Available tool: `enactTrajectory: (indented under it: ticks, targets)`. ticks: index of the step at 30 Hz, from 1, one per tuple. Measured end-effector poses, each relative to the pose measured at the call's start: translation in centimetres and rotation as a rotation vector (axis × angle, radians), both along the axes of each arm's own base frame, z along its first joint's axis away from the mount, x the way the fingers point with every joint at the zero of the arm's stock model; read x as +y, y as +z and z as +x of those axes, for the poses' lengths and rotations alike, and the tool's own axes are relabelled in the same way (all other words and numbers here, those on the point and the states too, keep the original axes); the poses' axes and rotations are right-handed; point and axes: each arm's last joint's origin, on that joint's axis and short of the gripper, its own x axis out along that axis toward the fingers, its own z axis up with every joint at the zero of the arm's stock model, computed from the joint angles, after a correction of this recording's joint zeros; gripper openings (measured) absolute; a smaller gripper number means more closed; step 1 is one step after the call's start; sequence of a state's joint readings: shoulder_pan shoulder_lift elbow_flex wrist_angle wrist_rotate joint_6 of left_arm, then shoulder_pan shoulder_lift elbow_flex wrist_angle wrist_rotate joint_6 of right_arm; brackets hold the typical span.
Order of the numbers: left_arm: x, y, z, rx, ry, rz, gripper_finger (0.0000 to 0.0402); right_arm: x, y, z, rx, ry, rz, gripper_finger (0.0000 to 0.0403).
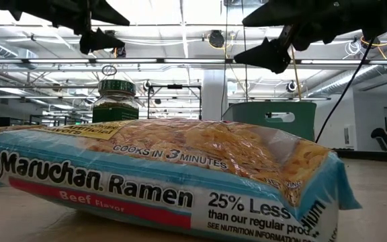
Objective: Pick & Place Food Item
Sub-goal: Put the red noodle pack into the blue bin
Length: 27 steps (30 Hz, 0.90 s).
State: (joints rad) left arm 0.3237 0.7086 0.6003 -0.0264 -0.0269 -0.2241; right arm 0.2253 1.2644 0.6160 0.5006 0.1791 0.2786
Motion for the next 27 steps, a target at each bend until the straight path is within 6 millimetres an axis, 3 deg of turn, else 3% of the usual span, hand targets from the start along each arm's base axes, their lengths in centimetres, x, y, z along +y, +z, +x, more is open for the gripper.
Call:
enactTrajectory:
  ticks: [7, 15, 22, 27]
  targets:
    - [0.0, 0.3, 0.0, -0.028, 0.0, 0.009, 0.0356, 0.5, -1.8, 0.4, 0.136, 0.027, -0.075, 0.0392]
    - [0.1, 0.4, 0.0, -0.034, 0.013, 0.022, 0.0356, 2.9, -5.0, 2.8, 0.425, 0.112, -0.256, 0.0391]
    - [0.1, 0.4, 0.1, -0.037, 0.025, 0.023, 0.036, 3.6, -7.5, 4.4, 0.593, 0.132, -0.308, 0.039]
    - [0.1, 0.4, 0.2, -0.038, 0.018, 0.016, 0.0356, 3.6, -7.9, 4.6, 0.611, 0.123, -0.292, 0.0349]
